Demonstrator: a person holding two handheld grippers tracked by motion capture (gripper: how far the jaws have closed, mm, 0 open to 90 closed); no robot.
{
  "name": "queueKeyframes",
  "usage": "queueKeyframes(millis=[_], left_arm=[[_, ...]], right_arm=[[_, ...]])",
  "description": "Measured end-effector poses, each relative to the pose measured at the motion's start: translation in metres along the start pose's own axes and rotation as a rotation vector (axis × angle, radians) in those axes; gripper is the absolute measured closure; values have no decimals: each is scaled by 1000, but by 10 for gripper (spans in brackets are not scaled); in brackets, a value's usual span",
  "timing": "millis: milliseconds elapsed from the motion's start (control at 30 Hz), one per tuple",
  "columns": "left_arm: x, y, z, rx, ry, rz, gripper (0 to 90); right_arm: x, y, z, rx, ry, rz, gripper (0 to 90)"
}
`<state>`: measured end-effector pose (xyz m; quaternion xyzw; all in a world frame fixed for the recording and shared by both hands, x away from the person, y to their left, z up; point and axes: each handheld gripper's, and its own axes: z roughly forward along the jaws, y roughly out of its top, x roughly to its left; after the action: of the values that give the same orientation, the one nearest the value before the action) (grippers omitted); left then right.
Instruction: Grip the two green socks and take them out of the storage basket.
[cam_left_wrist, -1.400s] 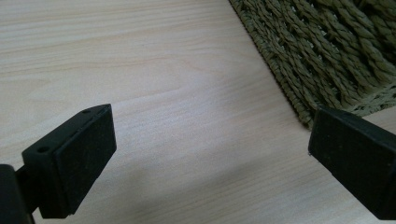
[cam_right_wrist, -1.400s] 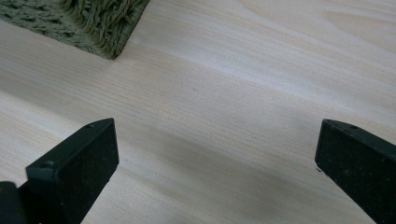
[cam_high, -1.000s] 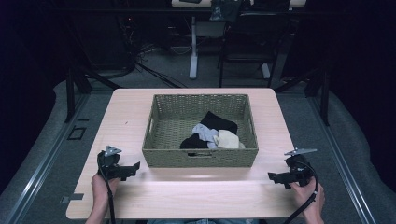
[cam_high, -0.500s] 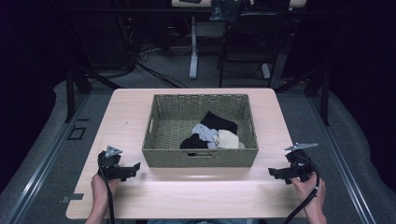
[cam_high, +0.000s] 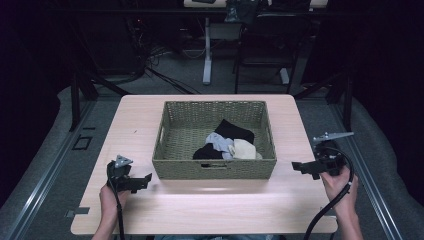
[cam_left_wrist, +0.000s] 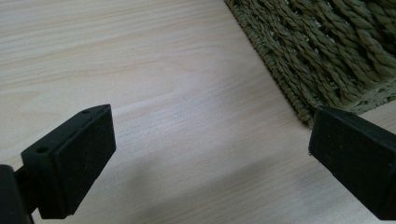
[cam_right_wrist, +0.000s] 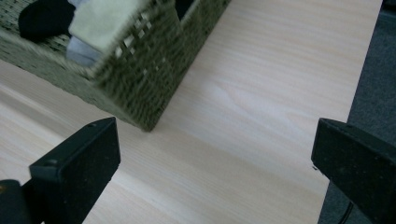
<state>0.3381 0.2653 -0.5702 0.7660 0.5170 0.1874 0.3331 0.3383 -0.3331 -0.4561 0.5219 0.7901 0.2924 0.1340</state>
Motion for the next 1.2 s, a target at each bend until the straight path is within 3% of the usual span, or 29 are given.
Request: queueKeyframes(millis=[300, 467, 767, 1100, 1167, 1200], left_arm=[[1, -1, 0, 6, 3, -6, 4], [1, -1, -1, 5, 2, -9, 4], [1, -1, -2, 4, -2, -5, 4], [1, -2, -2, 2, -5, -7, 4], [1, -2, -2, 2, -5, -7, 4], [2, -2, -2, 1, -3, -7, 4]], right_arm=[[25, 57, -11, -29, 59, -80, 9], [41, 82, -7, -15, 82, -125, 10], [68, 117, 19, 52, 109, -181, 17], [91, 137, 58, 127, 138, -215, 35], [94, 139, 67, 149, 142, -213, 63], [96, 140, 72, 170, 144, -219, 134]])
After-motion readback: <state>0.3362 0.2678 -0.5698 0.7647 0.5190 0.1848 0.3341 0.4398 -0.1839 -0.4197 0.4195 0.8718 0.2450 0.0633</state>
